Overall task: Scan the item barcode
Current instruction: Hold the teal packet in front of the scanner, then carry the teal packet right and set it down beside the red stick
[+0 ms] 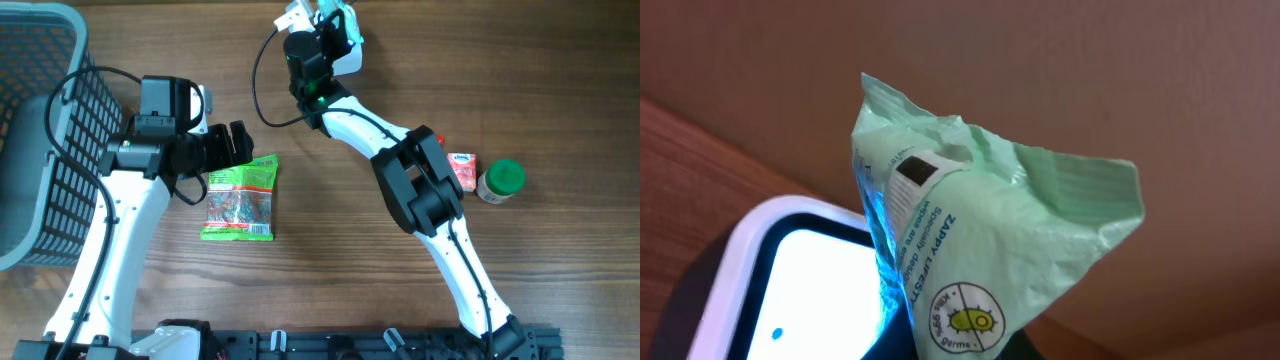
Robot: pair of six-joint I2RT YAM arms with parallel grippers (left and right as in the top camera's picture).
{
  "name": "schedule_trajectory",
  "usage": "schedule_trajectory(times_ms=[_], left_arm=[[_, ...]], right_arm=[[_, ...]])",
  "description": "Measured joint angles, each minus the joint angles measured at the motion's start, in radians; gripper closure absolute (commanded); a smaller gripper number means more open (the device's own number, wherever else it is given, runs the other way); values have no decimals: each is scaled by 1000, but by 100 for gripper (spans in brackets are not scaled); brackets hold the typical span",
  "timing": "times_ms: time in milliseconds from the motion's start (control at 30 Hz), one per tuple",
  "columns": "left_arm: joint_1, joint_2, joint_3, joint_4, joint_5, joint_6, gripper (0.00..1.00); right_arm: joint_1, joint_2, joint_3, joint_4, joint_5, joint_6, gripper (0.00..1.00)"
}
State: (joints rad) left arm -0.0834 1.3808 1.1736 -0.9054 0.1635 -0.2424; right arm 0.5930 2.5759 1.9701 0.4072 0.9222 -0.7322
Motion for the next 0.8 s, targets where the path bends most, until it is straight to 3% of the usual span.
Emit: schedule_trajectory(times_ms=[200, 367, 400, 600, 667, 800], left_arm=[[0, 0, 0, 2, 0, 0, 0], [0, 0, 0, -1, 0, 0, 0], [0, 0, 0, 2, 0, 0, 0], [0, 0, 0, 0, 1, 0, 0], [0, 0, 0, 0, 1, 0, 0], [0, 0, 0, 0, 2, 0, 0]], right_arm=[[0, -139, -1, -369, -6, 83, 96], [-1, -321, 6, -857, -103, 323, 96], [-2, -375, 5, -1008, -158, 409, 96], [-48, -521, 13, -1485, -520, 749, 96], [-86, -527, 12, -1600, -664, 816, 96], [-157, -527, -63, -1653, -864, 892, 96]])
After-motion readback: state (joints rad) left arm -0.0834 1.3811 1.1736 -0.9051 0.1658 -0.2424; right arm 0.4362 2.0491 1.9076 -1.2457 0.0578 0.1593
